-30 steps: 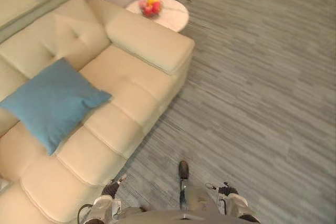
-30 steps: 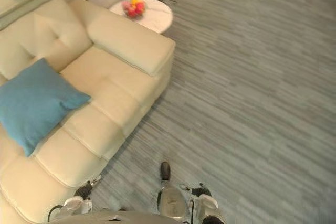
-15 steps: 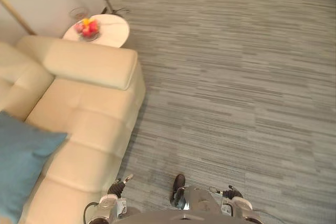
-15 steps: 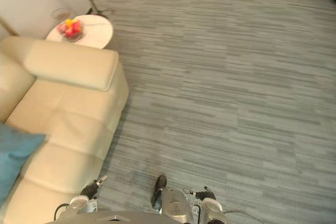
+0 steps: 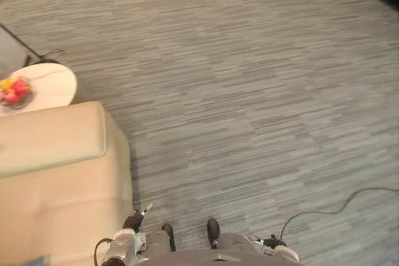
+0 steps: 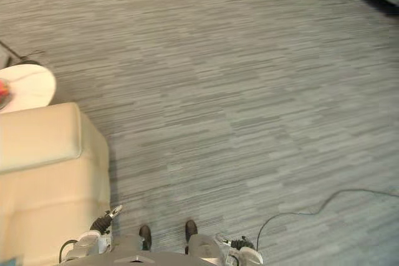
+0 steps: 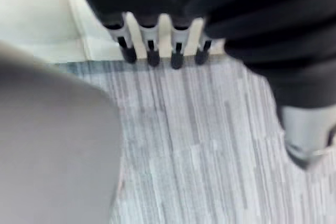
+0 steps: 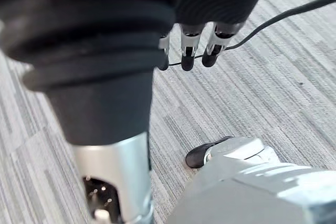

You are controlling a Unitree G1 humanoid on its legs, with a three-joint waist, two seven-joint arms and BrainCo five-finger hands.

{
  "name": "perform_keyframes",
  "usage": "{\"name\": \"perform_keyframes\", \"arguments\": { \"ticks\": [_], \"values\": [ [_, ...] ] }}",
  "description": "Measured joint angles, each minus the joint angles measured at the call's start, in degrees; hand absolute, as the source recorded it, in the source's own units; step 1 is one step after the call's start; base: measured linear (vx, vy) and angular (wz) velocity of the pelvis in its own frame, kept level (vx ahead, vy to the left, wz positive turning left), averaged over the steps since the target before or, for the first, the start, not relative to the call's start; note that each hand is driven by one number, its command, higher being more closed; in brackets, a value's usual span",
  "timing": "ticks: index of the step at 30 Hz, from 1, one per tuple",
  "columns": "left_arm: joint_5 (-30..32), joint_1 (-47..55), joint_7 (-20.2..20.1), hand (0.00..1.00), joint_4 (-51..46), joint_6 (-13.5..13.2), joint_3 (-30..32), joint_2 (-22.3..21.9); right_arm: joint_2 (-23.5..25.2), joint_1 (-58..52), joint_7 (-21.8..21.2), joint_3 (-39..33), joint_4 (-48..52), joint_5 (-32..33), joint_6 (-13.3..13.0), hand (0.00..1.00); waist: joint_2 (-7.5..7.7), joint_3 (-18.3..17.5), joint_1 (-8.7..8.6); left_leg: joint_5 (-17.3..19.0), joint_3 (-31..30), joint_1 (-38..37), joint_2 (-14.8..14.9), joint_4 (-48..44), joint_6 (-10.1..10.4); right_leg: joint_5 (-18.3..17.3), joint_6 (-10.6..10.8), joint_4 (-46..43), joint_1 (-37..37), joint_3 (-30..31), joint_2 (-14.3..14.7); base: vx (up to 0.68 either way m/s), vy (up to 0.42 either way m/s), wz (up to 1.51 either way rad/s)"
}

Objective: Pick up cushions and gather them together orderly.

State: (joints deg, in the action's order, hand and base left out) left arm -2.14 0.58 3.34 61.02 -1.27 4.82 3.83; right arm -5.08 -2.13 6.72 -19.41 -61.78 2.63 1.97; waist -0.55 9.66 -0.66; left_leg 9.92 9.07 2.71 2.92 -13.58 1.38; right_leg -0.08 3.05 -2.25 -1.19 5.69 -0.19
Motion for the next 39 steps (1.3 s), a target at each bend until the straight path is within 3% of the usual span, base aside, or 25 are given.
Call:
{"name": "perform_keyframes", "arguments": {
  "ticks": [1, 2, 8, 9, 10, 11, 13, 14, 17, 21, 24, 26, 27, 28, 32, 33, 35, 36, 38, 39],
  "values": [
    [0.0, -0.2, 0.0, 0.00, 0.5, 0.1, -0.2, 0.2, 0.0, 0.1, -0.1, 0.0, 0.0, 0.0, 0.0, 0.00, -0.29, 0.1, -0.02, 0.2, 1.1, -0.5, -0.5, 0.3, -0.2, 0.0, 0.3, 0.4, 0.0, 0.8, -0.5, 0.21, 0.215, -0.66],
    [0.1, -0.2, 0.0, 0.00, 0.5, 0.1, -0.4, 0.3, -0.1, 0.0, -0.2, 0.0, 0.0, 0.3, 0.0, 0.00, 0.34, -0.2, 0.05, 0.4, 2.5, -1.6, -1.0, 1.3, -0.4, 0.2, 0.6, 0.5, -0.1, 1.8, -0.6, 0.11, 0.112, -0.57],
    [0.1, -0.1, 0.1, 0.00, 1.1, 0.1, -0.6, 0.5, -0.3, 1.5, -0.3, 0.2, 0.0, 0.4, -0.3, 0.00, -1.17, -0.2, 0.32, 1.0, 7.1, -4.1, -1.7, 3.2, -1.5, 2.0, 1.2, 1.9, -1.1, 2.3, -0.8, 0.08, 0.066, -0.65],
    [0.1, 0.1, 0.1, 0.00, 1.1, 0.1, -0.7, 0.1, -0.8, 2.5, -0.3, 0.3, 0.0, 0.4, -0.3, 0.00, -2.02, -0.3, 0.67, 1.0, 9.6, -5.0, -0.3, 4.0, -1.6, 3.1, -0.8, 1.9, -1.7, -3.8, -0.4, 0.02, 0.002, -0.88],
    [0.1, 0.1, 0.1, 0.00, 1.0, 0.1, -0.9, 0.1, -0.6, 2.8, -0.3, 0.4, 0.1, 0.4, -0.3, 0.00, -2.11, -0.3, 0.73, 1.0, 10.9, -5.3, 0.0, 4.4, -1.6, 1.9, -2.3, 0.7, -2.3, -8.9, -0.6, 0.01, -0.074, -1.04],
    [0.1, 0.0, 0.1, 0.00, 1.0, 0.1, -1.5, 0.2, 0.1, 3.7, -0.3, 0.9, 0.1, 0.4, -0.5, 0.00, -2.46, -0.1, 0.79, 1.0, 13.8, -6.1, 0.1, 4.9, -1.6, -2.0, -3.7, -4.0, -3.9, -24.6, -2.8, 0.01, -0.074, -0.75],
    [0.1, -0.1, 0.1, 0.00, 0.9, 0.1, -3.0, 0.1, 0.1, 4.4, -0.3, 1.0, 0.1, 0.4, -0.5, 0.00, -2.54, 0.0, 0.69, 1.0, 15.2, -6.9, 0.6, 4.8, -1.6, -2.7, -4.0, -6.6, -4.3, -31.1, -4.3, 0.02, -0.104, -0.65],
    [0.1, -0.2, 0.0, 0.00, 0.8, 0.1, -3.6, 0.0, 0.3, 4.8, -0.3, 1.3, 0.1, 0.4, -0.6, 0.00, -2.95, 0.2, 0.84, 1.1, 16.6, -7.8, 0.8, 4.8, -1.5, -3.8, -5.3, -9.5, -5.1, -36.3, -5.0, 0.04, -0.150, -0.63],
    [0.1, -0.2, 0.0, 0.00, 0.8, 0.1, -3.8, -0.6, -0.1, 4.8, -0.2, 1.2, 0.1, 0.4, -0.6, 0.00, -3.69, 0.3, 0.76, 1.3, 17.5, -8.7, 1.1, 4.9, -0.7, -3.9, -5.6, -8.9, -4.9, -33.2, -3.2, 0.05, -0.155, -0.70],
    [0.2, -0.2, 0.0, 0.00, 1.0, 0.1, -3.7, -0.7, -0.2, 4.7, 0.1, 1.2, 0.2, 0.5, -0.6, 0.00, -3.29, 0.6, 0.27, 1.1, 20.0, -9.5, 3.0, 3.0, 1.0, -3.0, -5.8, -4.9, -4.8, -26.6, 0.4, -0.01, -0.119, -0.81],
    [0.1, -0.4, -0.1, 0.00, 0.3, 0.1, -2.4, -1.0, -0.3, 4.5, 0.1, 1.2, 0.3, 0.8, -0.7, 0.00, -3.07, 1.4, 0.06, 3.8, 21.4, -5.3, 9.2, -15.2, 2.6, -3.9, -6.3, -4.5, -3.7, -21.8, 3.2, 0.01, -0.075, -0.86],
    [0.1, -0.2, -0.1, 0.00, -0.7, 0.1, -1.5, -1.7, -0.8, 4.5, 0.2, 2.9, 0.3, 1.7, -0.7, 0.00, -3.82, 2.3, 0.73, 4.3, 19.2, -0.7, 13.3, -28.3, 0.9, -4.2, -6.7, -4.9, -2.7, -17.9, 5.5, 0.04, -0.039, -0.93],
    [0.1, -0.3, -0.1, 0.00, -1.0, 0.1, -1.4, -2.0, -1.3, 4.6, 0.2, 3.6, 0.3, 1.7, -0.7, 0.00, -4.10, 2.3, 0.80, 5.2, 17.3, 0.4, 13.3, -30.0, 0.9, -4.3, -6.8, -5.0, -2.6, -16.7, 5.9, 0.10, 0.050, -1.12],
    [0.1, -0.3, -0.1, 0.00, -1.5, 0.1, -0.9, -2.4, -2.0, 5.2, 0.3, 3.6, 0.3, 1.7, -0.7, 0.00, -5.24, 2.6, 0.70, 7.3, 13.1, 2.4, 11.4, -31.3, 1.3, -4.3, -7.1, -4.9, -1.8, -13.7, 6.1, 0.12, 0.085, -1.09],
    [-0.1, -0.1, 0.0, 0.00, -3.4, -0.1, -0.4, -2.8, -3.2, 4.9, 1.4, 3.6, 0.1, 2.0, -0.5, 0.00, -5.43, 3.6, 1.73, 8.8, 7.4, 9.5, 5.3, -22.3, 1.7, -4.0, -8.4, -3.2, 0.1, -4.8, 5.0, 0.12, 0.117, -1.08],
    [-0.1, -0.1, 0.0, 0.00, -4.2, -0.2, -0.4, -2.9, -3.1, 4.8, 1.5, 3.6, 0.1, 2.2, -0.5, 0.00, -5.48, 3.7, 2.57, 5.2, 4.9, 11.4, 2.8, -10.9, 2.5, -4.0, -8.3, -1.3, 1.5, -3.4, 3.7, 0.18, 0.172, -1.06],
    [-0.4, -0.1, 0.0, 0.00, -4.2, -0.5, -0.3, -2.9, -2.8, 4.7, 1.6, 3.6, 0.1, 2.3, -0.6, 0.00, -5.80, 3.8, 2.78, 1.1, 2.8, 12.3, 1.8, -2.8, 2.8, -4.1, -8.1, 0.4, 3.2, -2.6, 3.2, 0.21, 0.182, -0.67],
    [-0.9, -0.1, -0.1, 0.00, -4.3, -1.0, 0.1, -3.0, -2.6, 4.7, 2.0, 3.6, 0.1, 2.7, -0.6, 0.00, -6.37, 4.1, 3.27, -2.9, 0.3, 13.8, 1.8, 2.3, 4.8, -4.2, -8.1, 1.7, 4.5, -1.4, 3.2, 0.22, 0.184, -0.47],
    [-1.8, -0.2, 0.0, 0.00, -4.6, -1.4, 1.9, -3.2, -2.5, 5.0, 2.2, 3.6, 0.1, 2.8, -0.8, 0.00, -6.95, 4.3, 4.46, -7.7, -2.1, 16.7, 2.8, 1.7, 5.9, -5.8, -6.8, 1.9, 5.3, 0.8, 3.5, 0.39, 0.334, -0.63],
    [-2.4, -0.2, 0.0, 0.00, -4.5, -1.4, 2.6, -2.6, -2.0, 5.4, 2.2, 3.7, 0.1, 3.1, -1.1, 0.00, -6.62, 4.4, 4.83, -10.8, -2.4, 17.9, 2.3, -1.0, 3.6, -7.8, -6.1, 1.1, 5.4, 2.7, 3.1, 0.46, 0.382, -0.54]
  ]
}}
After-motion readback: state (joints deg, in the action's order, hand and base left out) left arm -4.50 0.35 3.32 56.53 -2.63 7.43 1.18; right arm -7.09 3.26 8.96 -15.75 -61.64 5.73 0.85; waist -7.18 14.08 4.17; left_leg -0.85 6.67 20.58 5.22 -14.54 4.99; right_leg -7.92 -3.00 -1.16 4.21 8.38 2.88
